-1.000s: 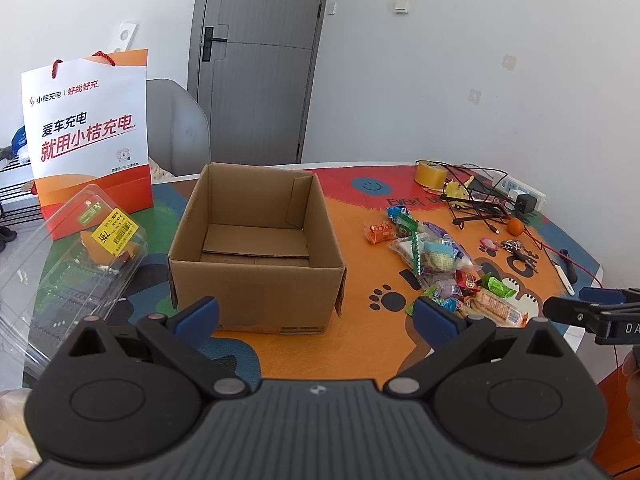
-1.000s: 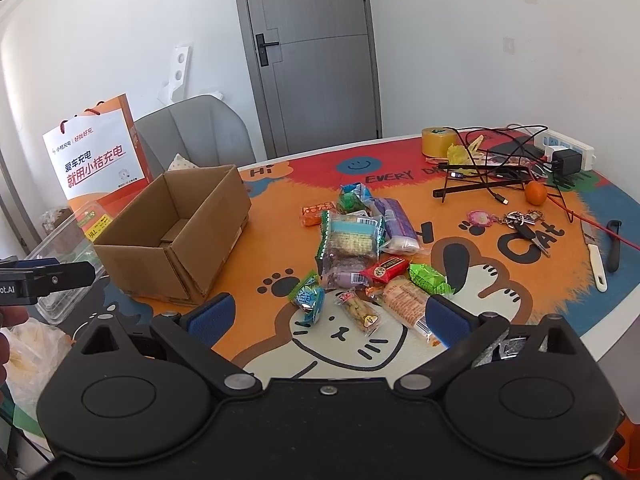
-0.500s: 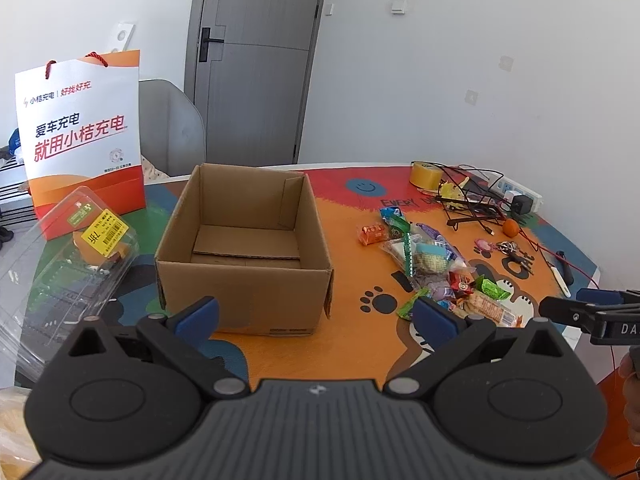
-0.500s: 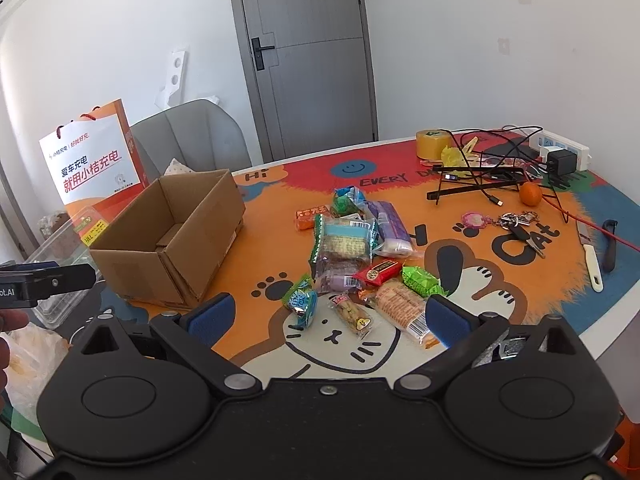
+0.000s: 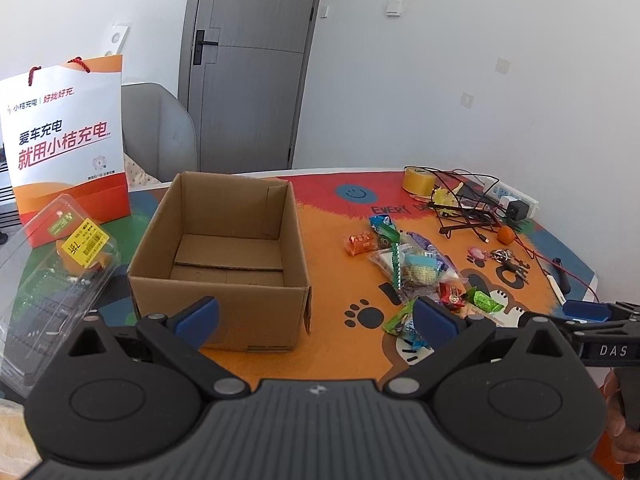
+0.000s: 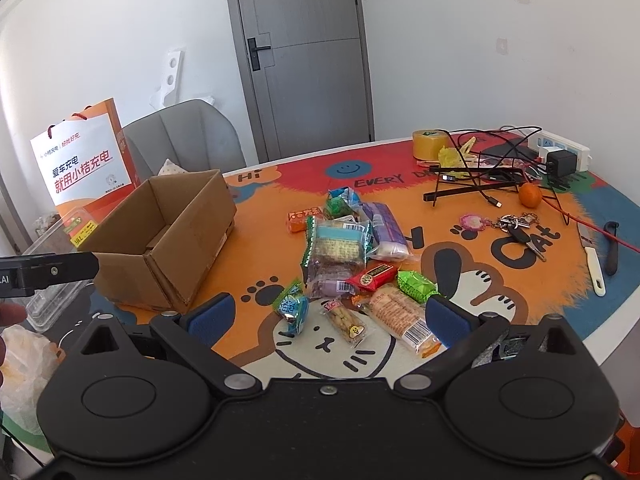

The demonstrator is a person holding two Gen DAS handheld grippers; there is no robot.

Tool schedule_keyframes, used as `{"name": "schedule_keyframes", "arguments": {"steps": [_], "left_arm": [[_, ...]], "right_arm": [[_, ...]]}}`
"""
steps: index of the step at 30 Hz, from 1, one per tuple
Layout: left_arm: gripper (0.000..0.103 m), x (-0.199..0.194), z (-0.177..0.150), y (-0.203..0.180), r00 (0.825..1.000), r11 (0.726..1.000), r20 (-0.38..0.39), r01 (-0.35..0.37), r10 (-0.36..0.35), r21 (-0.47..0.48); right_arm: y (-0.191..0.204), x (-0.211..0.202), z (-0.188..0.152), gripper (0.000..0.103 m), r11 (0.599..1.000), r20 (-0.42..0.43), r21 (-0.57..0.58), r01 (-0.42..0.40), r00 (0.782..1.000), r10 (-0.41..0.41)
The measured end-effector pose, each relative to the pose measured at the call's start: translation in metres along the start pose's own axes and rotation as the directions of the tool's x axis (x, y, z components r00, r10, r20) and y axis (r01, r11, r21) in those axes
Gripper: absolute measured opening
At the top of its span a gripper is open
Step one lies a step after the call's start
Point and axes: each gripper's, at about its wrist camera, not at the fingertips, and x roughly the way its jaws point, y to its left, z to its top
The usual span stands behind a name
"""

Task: Organize snacks
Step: 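Reach the left tool to the blue snack pack while the right tool reaches the bread roll pack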

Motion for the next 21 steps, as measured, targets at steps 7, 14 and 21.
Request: {"name": "schedule_keyframes", "arguments": {"steps": [7,14,21], "left_arm": [[0.102,0.016,0.003,-0.007,1.000,1.000,0.002,0.020,-0.020,-0.010],[0.102,0.038,0.003,-0.023,0.999,0.999,-0.018,0.049,-0.049,0.022],[0.102,0.066,-0.002,-0.043,0.996,0.997,-0.057,0.066,-0.063,0.043]], "right_arm": [[-0.010,0.011,-0.003,0.103,1.000,-0.004,0.012,0.006,1.000,-0.005],[-0.028,0.024,-0.010,0.103,0.999,-0.020,0.046,0.021,1.000,-0.020],[-0.043,0.034,-0.018,0.103,0.997,-0.038,0.066,0.029,0.999,-0.027]]}}
